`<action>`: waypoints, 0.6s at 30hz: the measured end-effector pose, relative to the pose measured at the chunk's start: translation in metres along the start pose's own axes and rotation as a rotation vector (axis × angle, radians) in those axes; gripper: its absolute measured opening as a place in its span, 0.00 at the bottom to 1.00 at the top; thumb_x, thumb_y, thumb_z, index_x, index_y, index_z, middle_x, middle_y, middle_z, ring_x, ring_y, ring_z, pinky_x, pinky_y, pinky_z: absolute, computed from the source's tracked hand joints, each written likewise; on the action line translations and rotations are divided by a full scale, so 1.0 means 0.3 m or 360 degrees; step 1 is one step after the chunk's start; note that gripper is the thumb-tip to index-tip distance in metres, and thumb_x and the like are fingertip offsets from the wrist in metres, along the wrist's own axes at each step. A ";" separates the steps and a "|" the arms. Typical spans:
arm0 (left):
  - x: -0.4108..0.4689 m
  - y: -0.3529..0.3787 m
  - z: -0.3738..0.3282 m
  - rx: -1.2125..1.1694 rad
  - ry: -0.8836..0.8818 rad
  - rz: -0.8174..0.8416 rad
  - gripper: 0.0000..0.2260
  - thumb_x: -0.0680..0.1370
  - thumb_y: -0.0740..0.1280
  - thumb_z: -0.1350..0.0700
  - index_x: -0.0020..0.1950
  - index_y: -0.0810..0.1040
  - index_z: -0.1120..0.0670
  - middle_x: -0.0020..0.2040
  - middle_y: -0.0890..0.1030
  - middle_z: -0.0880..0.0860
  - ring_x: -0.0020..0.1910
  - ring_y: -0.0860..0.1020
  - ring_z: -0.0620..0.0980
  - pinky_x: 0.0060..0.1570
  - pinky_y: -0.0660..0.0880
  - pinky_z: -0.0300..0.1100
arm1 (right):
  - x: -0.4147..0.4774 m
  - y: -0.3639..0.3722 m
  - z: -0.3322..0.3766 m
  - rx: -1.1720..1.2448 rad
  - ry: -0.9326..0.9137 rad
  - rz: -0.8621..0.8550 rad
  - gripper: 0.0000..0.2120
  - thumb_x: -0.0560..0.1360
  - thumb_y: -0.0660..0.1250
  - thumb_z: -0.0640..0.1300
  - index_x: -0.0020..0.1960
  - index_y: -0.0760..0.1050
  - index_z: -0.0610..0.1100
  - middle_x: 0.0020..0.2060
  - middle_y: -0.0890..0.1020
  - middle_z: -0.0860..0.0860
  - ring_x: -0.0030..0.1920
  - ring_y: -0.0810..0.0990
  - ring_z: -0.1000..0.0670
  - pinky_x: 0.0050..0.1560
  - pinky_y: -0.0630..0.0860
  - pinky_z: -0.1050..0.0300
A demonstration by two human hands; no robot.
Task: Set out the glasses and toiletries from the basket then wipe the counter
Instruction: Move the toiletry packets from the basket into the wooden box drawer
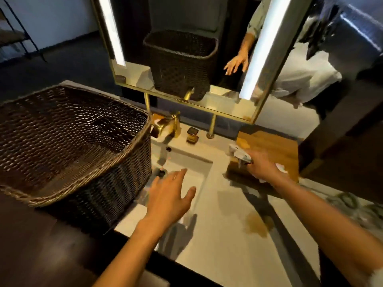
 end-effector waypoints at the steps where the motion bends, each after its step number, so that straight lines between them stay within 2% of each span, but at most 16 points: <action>1: 0.035 0.069 -0.059 -0.0209 -0.0009 0.0151 0.27 0.80 0.61 0.38 0.77 0.68 0.46 0.71 0.78 0.51 0.70 0.75 0.54 0.70 0.71 0.53 | 0.028 -0.017 -0.080 -0.0077 0.0062 -0.0020 0.12 0.77 0.71 0.45 0.59 0.77 0.52 0.52 0.82 0.47 0.50 0.80 0.45 0.48 0.81 0.48; 3: 0.096 0.198 -0.183 -0.0529 -0.0044 0.0374 0.22 0.79 0.65 0.39 0.72 0.74 0.45 0.64 0.83 0.47 0.61 0.81 0.51 0.62 0.78 0.49 | 0.084 -0.049 -0.203 -0.0172 0.0151 -0.0053 0.15 0.76 0.71 0.46 0.62 0.77 0.50 0.54 0.82 0.46 0.52 0.80 0.42 0.51 0.81 0.44; 5: 0.157 0.296 -0.301 -0.0764 -0.0073 0.0479 0.19 0.79 0.67 0.41 0.68 0.79 0.48 0.60 0.85 0.48 0.54 0.83 0.45 0.58 0.80 0.43 | 0.129 -0.060 -0.299 -0.0129 0.0248 -0.0109 0.18 0.77 0.71 0.46 0.66 0.76 0.50 0.57 0.82 0.45 0.54 0.80 0.42 0.54 0.80 0.44; 8: 0.264 0.437 -0.460 -0.1025 -0.0127 0.0625 0.15 0.80 0.69 0.47 0.64 0.82 0.52 0.51 0.85 0.45 0.40 0.81 0.32 0.42 0.74 0.23 | 0.187 -0.047 -0.420 -0.0120 0.0338 -0.0226 0.22 0.78 0.70 0.46 0.71 0.72 0.53 0.63 0.78 0.45 0.61 0.76 0.41 0.62 0.76 0.44; 9: 0.297 0.475 -0.499 -0.1104 -0.0160 0.0669 0.14 0.81 0.69 0.49 0.63 0.82 0.53 0.49 0.84 0.44 0.39 0.81 0.30 0.39 0.74 0.21 | 0.202 -0.035 -0.445 -0.0150 0.0332 -0.0254 0.23 0.78 0.69 0.45 0.72 0.70 0.52 0.65 0.76 0.45 0.64 0.73 0.41 0.65 0.73 0.45; 10: 0.321 0.505 -0.526 -0.1173 -0.0201 0.0705 0.12 0.81 0.69 0.50 0.62 0.83 0.54 0.48 0.84 0.45 0.40 0.82 0.31 0.41 0.76 0.24 | 0.211 -0.024 -0.455 -0.0171 0.0305 -0.0290 0.25 0.77 0.70 0.45 0.72 0.69 0.52 0.67 0.73 0.44 0.66 0.70 0.41 0.68 0.69 0.45; 11: 0.346 0.540 -0.553 -0.1228 -0.0246 0.0731 0.12 0.81 0.68 0.51 0.61 0.83 0.55 0.50 0.85 0.48 0.45 0.83 0.35 0.48 0.80 0.32 | 0.220 -0.017 -0.467 -0.0169 0.0263 -0.0325 0.26 0.76 0.71 0.46 0.73 0.69 0.52 0.69 0.72 0.44 0.68 0.68 0.41 0.69 0.66 0.45; 13: 0.395 0.598 -0.595 -0.1294 -0.0328 0.0743 0.11 0.82 0.68 0.53 0.60 0.83 0.57 0.55 0.86 0.55 0.53 0.85 0.50 0.60 0.81 0.50 | 0.232 -0.012 -0.486 -0.0129 0.0140 -0.0379 0.29 0.73 0.71 0.53 0.72 0.69 0.52 0.71 0.70 0.46 0.71 0.67 0.42 0.72 0.61 0.44; 18: 0.474 0.706 -0.671 -0.1481 -0.0480 0.0756 0.11 0.83 0.64 0.59 0.55 0.84 0.64 0.52 0.86 0.64 0.55 0.84 0.63 0.61 0.80 0.58 | 0.253 0.014 -0.523 -0.0127 -0.0048 -0.0356 0.35 0.71 0.62 0.67 0.74 0.65 0.54 0.77 0.65 0.48 0.76 0.62 0.44 0.77 0.54 0.42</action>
Point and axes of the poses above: each hand's wrist, its own x-axis towards the middle knuckle, its own y-axis out of the palm, z = x × y, the point moved 8 cm from there along x, towards the middle knuckle
